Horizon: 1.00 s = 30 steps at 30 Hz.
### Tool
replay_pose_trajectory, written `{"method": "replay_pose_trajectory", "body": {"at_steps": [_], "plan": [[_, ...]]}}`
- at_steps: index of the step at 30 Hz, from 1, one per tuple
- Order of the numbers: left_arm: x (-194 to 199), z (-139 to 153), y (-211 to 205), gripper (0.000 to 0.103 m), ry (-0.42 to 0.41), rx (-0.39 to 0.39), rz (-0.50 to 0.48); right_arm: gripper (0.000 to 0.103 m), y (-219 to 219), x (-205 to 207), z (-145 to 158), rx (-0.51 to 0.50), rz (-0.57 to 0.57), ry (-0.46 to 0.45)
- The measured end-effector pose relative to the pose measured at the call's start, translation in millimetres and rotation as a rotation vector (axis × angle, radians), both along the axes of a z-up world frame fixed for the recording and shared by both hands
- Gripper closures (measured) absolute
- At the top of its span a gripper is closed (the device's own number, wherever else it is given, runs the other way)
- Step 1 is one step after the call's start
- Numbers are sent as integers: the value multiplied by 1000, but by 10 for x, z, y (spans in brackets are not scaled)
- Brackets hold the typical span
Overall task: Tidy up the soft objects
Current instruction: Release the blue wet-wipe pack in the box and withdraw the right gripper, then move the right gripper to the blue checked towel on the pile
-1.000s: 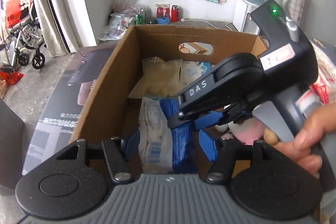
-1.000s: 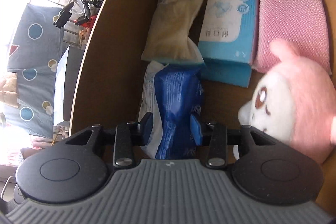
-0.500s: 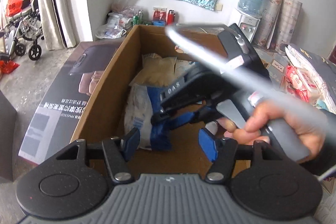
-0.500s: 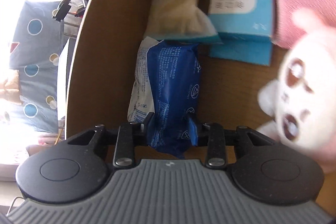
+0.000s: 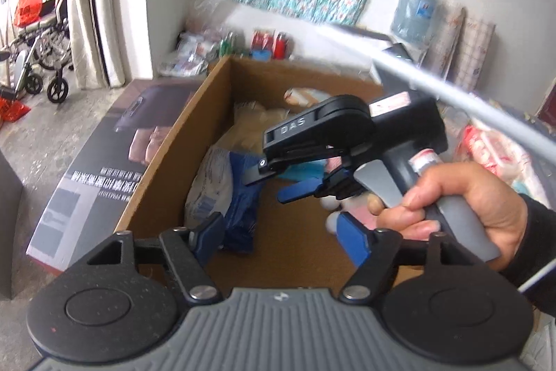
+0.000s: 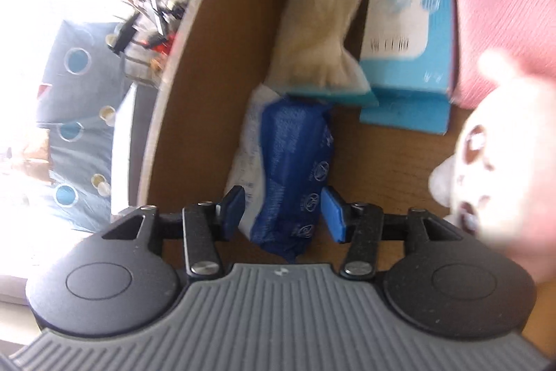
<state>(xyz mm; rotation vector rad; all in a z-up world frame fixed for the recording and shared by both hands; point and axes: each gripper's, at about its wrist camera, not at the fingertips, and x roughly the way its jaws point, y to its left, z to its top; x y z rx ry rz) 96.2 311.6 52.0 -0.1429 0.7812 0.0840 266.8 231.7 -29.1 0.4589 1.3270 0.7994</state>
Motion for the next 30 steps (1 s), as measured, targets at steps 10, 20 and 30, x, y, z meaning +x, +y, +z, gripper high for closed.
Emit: {"method": "replay_pose_trajectory", "body": {"at_steps": [10,20,30], "plan": [[-261,256,-466,23,-120,-53,-105,46,-1320,-344,919,167,-38,-209],[-335,326,-1205,23,-187,-79,-248,43,-3281,-841,1375,23,-213,-384],[-165,-35,-2550,24,-192,-88,-500,42,-4399,-1082,746,-321,-334,-333]]}}
